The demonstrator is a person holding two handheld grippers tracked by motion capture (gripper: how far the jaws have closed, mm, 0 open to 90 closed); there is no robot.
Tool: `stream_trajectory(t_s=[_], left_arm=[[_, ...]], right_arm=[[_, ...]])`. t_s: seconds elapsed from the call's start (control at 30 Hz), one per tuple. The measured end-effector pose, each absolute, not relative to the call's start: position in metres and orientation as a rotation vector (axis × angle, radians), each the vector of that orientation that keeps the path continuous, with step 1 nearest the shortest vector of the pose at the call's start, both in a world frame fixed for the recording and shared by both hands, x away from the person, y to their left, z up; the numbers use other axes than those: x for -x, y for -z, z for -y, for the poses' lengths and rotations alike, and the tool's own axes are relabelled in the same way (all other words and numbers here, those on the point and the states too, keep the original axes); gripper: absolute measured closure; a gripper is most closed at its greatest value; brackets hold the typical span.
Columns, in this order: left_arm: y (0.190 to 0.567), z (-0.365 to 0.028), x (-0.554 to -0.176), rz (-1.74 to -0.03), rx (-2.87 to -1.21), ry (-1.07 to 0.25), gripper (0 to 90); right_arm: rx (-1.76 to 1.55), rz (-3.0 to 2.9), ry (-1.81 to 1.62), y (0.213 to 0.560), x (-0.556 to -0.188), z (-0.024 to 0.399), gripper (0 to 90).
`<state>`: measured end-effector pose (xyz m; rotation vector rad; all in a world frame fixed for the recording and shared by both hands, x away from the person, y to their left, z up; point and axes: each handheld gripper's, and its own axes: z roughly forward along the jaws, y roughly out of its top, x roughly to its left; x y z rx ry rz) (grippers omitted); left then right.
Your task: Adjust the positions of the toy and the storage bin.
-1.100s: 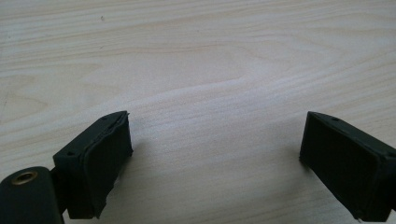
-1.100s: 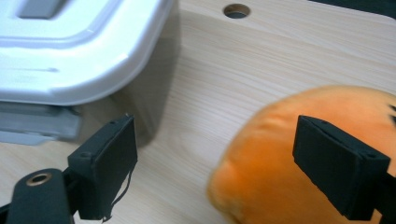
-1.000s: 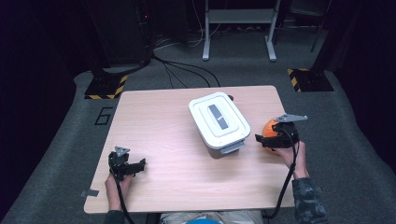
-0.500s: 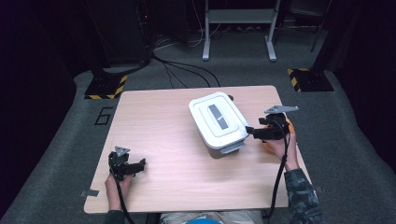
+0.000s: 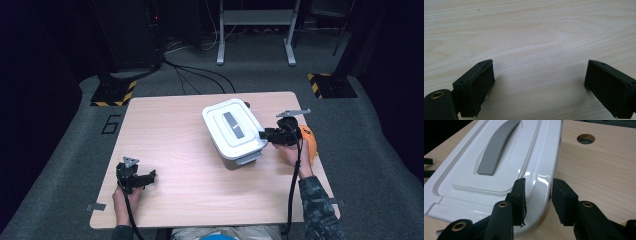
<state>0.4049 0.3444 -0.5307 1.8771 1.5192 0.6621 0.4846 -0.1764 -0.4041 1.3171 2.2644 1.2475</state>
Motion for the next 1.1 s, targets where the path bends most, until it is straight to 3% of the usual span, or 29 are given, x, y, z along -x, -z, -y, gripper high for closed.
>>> stream_trajectory(t_s=[1.1], left_arm=[[0.531, -0.344, -0.404, -1.520, -1.877, -0.661, 8.7]], right_arm=[[-1.234, -2.361, -1.298, 0.407, -0.435, 0.128, 48.1]])
